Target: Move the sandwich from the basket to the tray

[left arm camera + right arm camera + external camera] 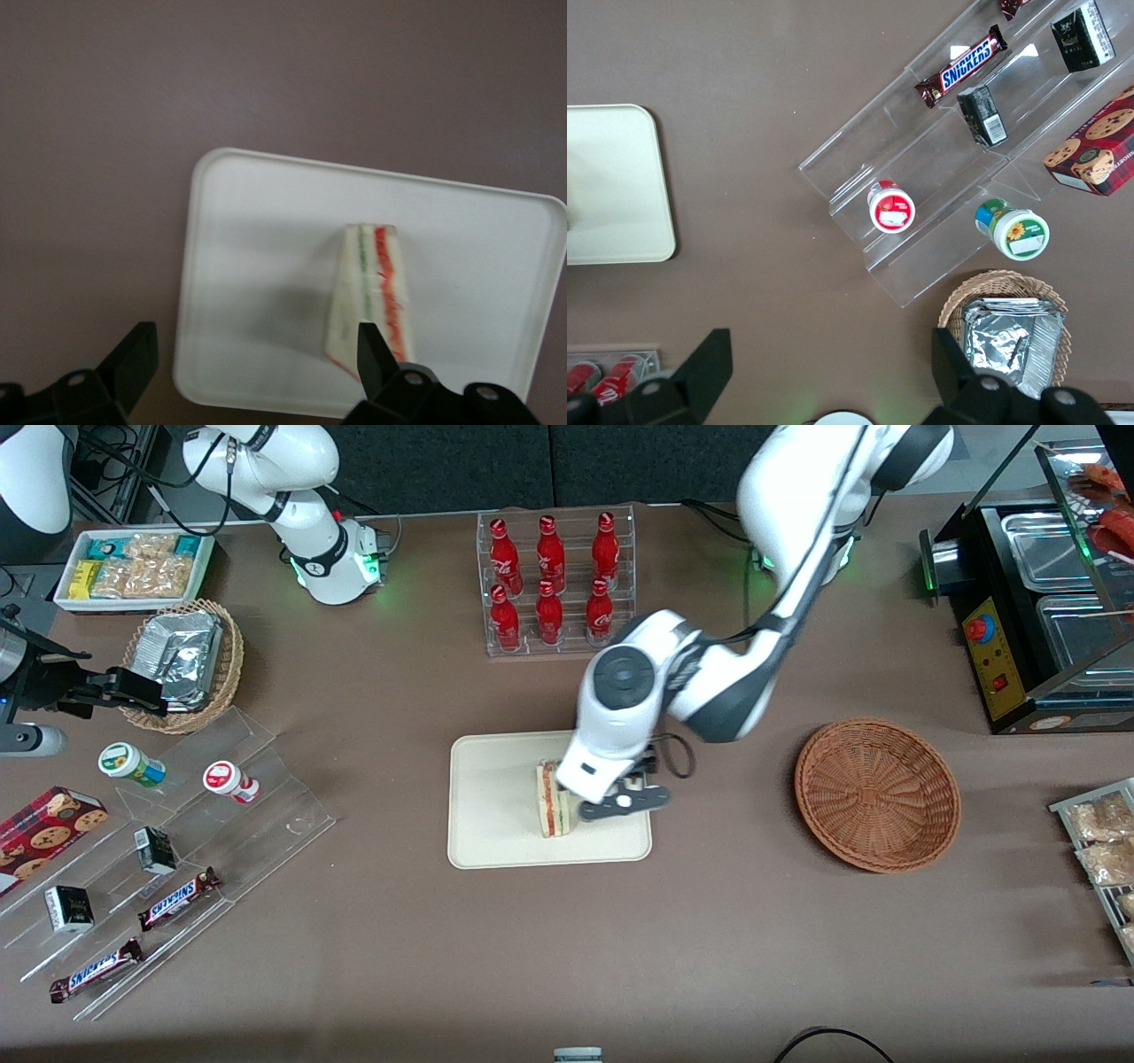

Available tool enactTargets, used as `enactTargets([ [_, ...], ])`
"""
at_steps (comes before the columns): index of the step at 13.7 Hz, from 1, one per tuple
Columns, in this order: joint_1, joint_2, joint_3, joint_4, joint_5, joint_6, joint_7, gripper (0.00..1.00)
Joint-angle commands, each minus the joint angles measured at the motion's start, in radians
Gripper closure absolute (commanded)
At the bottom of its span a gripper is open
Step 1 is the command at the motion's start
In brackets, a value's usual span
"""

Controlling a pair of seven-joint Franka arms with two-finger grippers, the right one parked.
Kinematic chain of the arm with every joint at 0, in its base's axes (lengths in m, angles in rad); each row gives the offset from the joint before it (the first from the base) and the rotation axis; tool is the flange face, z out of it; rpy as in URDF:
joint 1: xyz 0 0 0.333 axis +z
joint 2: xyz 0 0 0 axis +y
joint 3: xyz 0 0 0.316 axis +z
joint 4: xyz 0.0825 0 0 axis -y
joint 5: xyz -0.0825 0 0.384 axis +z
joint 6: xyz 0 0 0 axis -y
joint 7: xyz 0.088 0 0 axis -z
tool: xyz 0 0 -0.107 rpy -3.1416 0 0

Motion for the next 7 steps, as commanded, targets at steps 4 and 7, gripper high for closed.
enactTargets([
  [4, 0.202, -0.275, -0.012, -0.317, -0.057, 0.006, 0.279, 0.01],
  [7, 0.336, -0.371, -0.012, -0.417, -0.083, -0.007, 0.463, 0.01],
])
